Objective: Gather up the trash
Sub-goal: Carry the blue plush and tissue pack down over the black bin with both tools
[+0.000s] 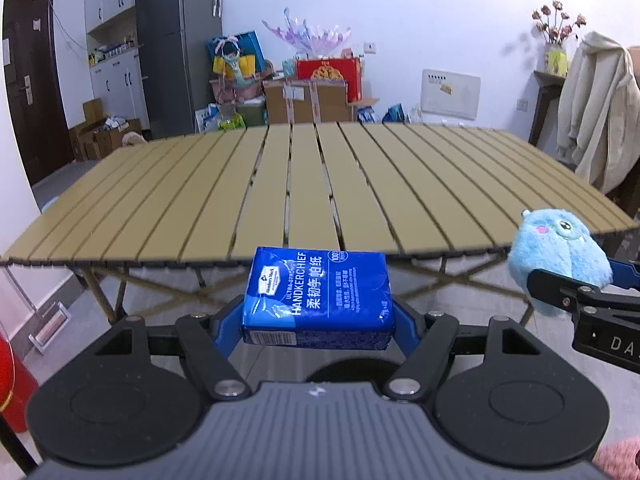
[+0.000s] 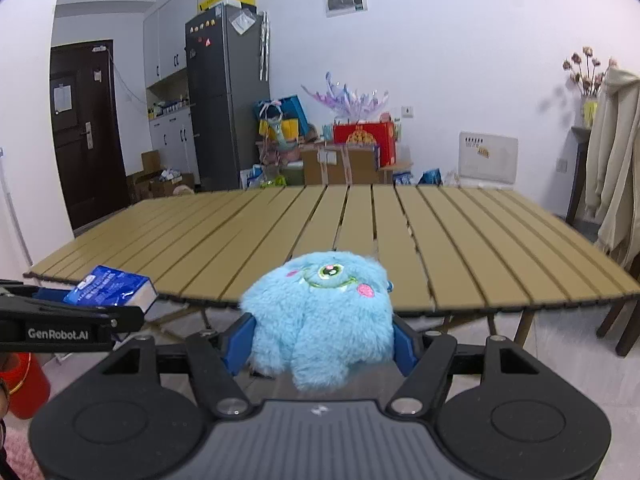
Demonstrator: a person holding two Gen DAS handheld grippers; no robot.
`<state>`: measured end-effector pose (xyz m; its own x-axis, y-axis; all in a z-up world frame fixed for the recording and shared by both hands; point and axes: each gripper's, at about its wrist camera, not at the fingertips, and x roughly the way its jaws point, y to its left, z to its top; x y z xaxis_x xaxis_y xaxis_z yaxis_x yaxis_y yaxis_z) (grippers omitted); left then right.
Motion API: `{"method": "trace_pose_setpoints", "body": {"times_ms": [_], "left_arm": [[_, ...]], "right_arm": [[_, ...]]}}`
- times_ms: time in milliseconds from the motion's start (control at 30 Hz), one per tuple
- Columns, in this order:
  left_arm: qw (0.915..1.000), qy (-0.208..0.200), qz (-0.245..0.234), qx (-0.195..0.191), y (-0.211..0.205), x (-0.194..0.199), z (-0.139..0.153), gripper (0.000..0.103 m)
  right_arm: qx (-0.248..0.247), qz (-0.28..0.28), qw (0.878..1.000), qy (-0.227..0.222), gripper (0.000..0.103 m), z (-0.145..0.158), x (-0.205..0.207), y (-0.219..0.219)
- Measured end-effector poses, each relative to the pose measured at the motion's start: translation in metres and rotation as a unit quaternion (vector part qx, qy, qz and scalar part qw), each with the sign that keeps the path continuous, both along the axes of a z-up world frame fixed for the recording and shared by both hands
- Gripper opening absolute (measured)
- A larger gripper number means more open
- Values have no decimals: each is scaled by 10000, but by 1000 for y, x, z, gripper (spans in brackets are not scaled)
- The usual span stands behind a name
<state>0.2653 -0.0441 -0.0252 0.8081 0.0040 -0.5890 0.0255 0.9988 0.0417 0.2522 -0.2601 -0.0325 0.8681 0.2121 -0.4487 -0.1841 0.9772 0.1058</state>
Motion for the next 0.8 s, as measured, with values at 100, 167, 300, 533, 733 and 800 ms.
{"method": "trace_pose_setpoints", "body": {"times_ms": [100,167,300,533,733,800], "left_arm": [[9999,130,-8,4,2,-12,-15,74],[9997,227,-8,4,5,-19,-25,74],[9991,415,23,38,10,-31,-45,74],[9961,861,176,69,23,-39,-85,74],[9928,1158,274,135,29,-39,-112,74],[9917,1238,300,152,29,-38,-119,74]], "right_arm": [[-38,56,9999,156,68,-11,-10,6],[-73,98,9996,270,68,-20,-16,10],[-130,175,9984,521,68,-39,-30,16],[-237,212,9945,993,68,-72,-39,23],[-373,239,9907,1284,68,-91,-29,29],[-414,226,9900,1327,68,-96,-29,30]]}}
